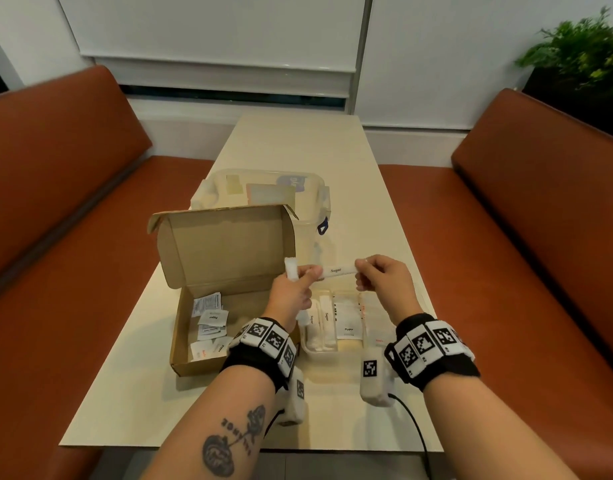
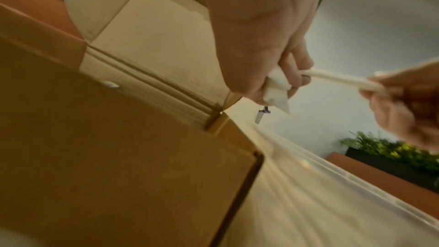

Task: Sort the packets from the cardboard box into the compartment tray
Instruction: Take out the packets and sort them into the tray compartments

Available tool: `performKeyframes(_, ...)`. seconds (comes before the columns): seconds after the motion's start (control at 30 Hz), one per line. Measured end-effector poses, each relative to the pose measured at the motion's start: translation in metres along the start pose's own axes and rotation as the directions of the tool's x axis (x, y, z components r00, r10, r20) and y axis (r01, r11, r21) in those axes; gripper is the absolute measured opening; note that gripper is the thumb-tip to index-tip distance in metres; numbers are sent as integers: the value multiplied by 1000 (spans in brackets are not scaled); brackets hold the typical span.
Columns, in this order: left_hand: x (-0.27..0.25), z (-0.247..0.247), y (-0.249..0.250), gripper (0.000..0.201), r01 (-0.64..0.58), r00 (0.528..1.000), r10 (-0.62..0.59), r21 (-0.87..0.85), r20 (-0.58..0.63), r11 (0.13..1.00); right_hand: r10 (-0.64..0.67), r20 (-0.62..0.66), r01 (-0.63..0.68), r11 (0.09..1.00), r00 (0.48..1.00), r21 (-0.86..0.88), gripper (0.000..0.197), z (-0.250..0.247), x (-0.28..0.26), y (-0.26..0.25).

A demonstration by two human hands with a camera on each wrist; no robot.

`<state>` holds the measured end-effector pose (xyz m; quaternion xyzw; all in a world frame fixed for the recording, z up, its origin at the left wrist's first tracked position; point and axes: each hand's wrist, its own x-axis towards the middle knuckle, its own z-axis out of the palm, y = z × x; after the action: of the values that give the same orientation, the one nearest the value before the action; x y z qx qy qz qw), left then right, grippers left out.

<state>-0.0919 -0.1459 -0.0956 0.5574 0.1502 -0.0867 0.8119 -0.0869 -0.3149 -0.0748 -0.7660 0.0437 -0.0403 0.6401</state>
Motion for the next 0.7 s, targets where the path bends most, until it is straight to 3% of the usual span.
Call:
performKeyframes(0.1,3,-3,4,7,-18,999,19,32,-38,999,33,140,-8,985,990,-174,11,0,0,2)
performKeyframes(0.23,1,0,2,7,-48,998,43,172,34,984,24,239,49,955,971,-294,11,10,-4,-1)
performKeyframes(0.5,10,-8,-4,32,7,990,6,96,-140,995,239,50,-200,897,970,-394,18,37,-13,19)
performKeyframes(0.57,10,-11,-7,36,7,990,6,95,-141,995,256,33,-220,883,966,-414,7,47,-15,23)
performKeyframes(0.7,10,-12,-7,37,16,992,-3,101,-125,995,230,17,-192,846,973,-498,7,65,-18,27)
